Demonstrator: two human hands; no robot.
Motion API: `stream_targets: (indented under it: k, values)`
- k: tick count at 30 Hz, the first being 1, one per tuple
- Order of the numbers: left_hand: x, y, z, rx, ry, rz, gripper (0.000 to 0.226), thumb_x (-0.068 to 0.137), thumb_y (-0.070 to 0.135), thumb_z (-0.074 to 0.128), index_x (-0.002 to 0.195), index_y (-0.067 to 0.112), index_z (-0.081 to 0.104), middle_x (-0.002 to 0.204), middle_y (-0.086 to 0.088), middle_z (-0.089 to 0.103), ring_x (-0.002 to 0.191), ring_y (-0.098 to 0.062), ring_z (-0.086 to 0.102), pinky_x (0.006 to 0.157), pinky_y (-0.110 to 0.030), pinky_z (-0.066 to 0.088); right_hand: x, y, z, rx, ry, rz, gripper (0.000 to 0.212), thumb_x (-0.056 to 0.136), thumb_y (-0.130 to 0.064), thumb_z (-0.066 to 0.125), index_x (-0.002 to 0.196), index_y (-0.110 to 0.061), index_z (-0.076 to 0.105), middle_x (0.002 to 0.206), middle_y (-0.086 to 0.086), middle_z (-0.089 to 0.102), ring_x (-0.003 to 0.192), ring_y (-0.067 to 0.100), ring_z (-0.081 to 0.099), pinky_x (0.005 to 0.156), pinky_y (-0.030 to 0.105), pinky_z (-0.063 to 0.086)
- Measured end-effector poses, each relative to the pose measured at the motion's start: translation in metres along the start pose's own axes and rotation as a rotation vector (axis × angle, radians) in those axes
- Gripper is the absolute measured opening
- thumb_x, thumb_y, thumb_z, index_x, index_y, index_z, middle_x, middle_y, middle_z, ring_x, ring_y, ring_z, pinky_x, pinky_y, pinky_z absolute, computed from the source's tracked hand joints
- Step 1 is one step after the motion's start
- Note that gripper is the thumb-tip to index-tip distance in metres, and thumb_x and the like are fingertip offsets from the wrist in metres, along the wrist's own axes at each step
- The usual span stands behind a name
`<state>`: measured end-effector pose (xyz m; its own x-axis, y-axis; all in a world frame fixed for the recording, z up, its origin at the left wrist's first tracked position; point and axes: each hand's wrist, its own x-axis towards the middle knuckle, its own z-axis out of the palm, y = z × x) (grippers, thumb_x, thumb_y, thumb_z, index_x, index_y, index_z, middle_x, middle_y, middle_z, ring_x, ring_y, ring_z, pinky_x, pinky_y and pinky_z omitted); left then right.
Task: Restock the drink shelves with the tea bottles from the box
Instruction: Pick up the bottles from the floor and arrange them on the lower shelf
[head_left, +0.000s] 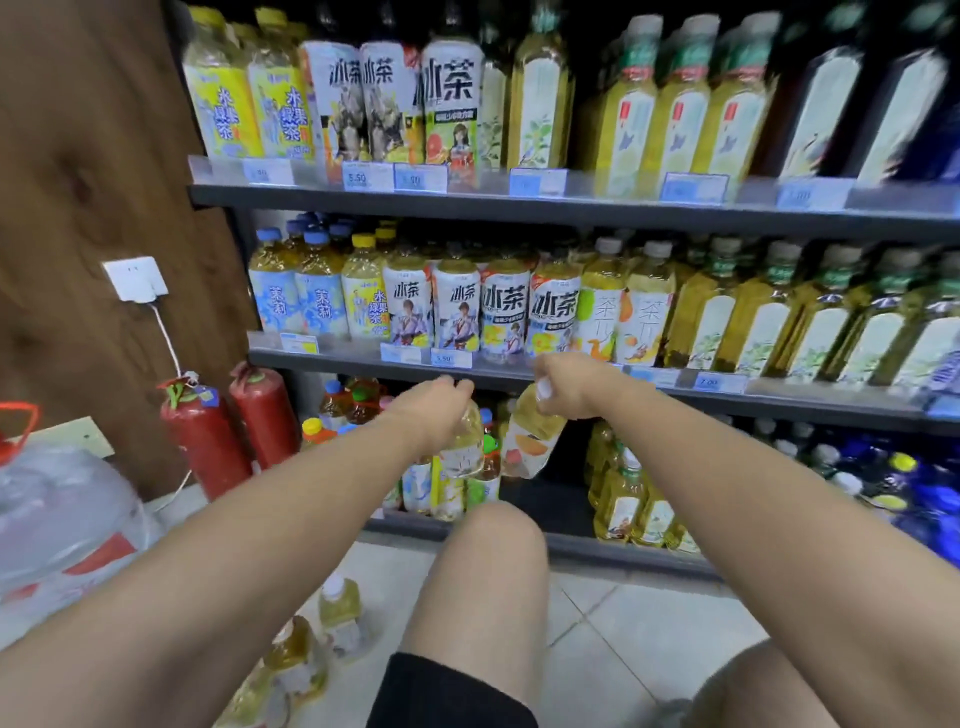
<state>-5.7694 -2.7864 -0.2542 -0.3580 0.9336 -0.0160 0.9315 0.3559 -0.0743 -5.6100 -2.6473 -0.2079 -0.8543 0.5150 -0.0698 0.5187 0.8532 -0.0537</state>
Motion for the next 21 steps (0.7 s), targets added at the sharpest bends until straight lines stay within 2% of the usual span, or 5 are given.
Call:
stream_targets:
  k: [3, 5, 11, 15, 21]
  values:
    - [0.028, 0.029, -0.021, -0.036, 0.005, 0.015, 0.045, 0.099, 0.03, 0.056, 0.135, 0.007, 0.04, 0.12, -0.016, 0.053, 0.105, -0.036, 0.059, 0.077, -0.039, 0.048, -0.009, 0.027, -0.001, 0.037, 0.017, 0.058, 0.042, 0.09, -0.027, 0.062, 0.128, -0.013, 0.052, 0.12, 0.012, 0.058, 0.099, 0.026, 0.051, 0.074, 0.032, 0.041]
    - [0.043, 0.047, -0.015, -0.05, -0.016, 0.044, 0.045, 0.1, 0.03, 0.056, 0.134, 0.005, 0.04, 0.123, -0.017, 0.053, 0.105, -0.036, 0.06, 0.075, -0.04, 0.047, -0.007, 0.044, 0.016, 0.05, 0.005, 0.094, 0.042, 0.09, -0.028, 0.062, 0.128, -0.013, 0.052, 0.12, 0.012, 0.058, 0.101, 0.027, 0.053, 0.078, 0.034, 0.046]
    - [0.097, 0.08, 0.082, -0.076, -0.111, 0.116, 0.035, 0.097, 0.021, 0.055, 0.127, 0.005, 0.045, 0.121, -0.018, 0.052, 0.111, -0.039, 0.058, 0.084, -0.043, 0.049, 0.018, 0.098, 0.123, 0.191, -0.092, 0.222, 0.034, 0.093, -0.021, 0.054, 0.126, -0.014, 0.053, 0.118, 0.014, 0.059, 0.103, 0.032, 0.058, 0.076, 0.034, 0.049]
    - [0.139, 0.092, 0.142, -0.078, -0.144, 0.147, 0.036, 0.096, 0.016, 0.055, 0.128, 0.006, 0.044, 0.118, -0.02, 0.053, 0.105, -0.04, 0.06, 0.075, -0.042, 0.047, 0.042, 0.122, 0.2, 0.262, -0.056, 0.294, 0.042, 0.092, -0.015, 0.053, 0.133, -0.023, 0.049, 0.119, 0.013, 0.058, 0.1, 0.035, 0.06, 0.083, 0.04, 0.054]
    - [0.198, 0.089, 0.19, -0.139, -0.117, 0.133, 0.027, 0.093, 0.006, 0.055, 0.119, 0.008, 0.048, 0.103, -0.016, 0.053, 0.091, -0.036, 0.062, 0.07, -0.041, 0.05, 0.083, 0.152, 0.258, 0.292, 0.024, 0.292, 0.05, 0.089, -0.004, 0.051, 0.134, -0.025, 0.048, 0.115, 0.012, 0.05, 0.097, 0.039, 0.06, 0.08, 0.039, 0.051]
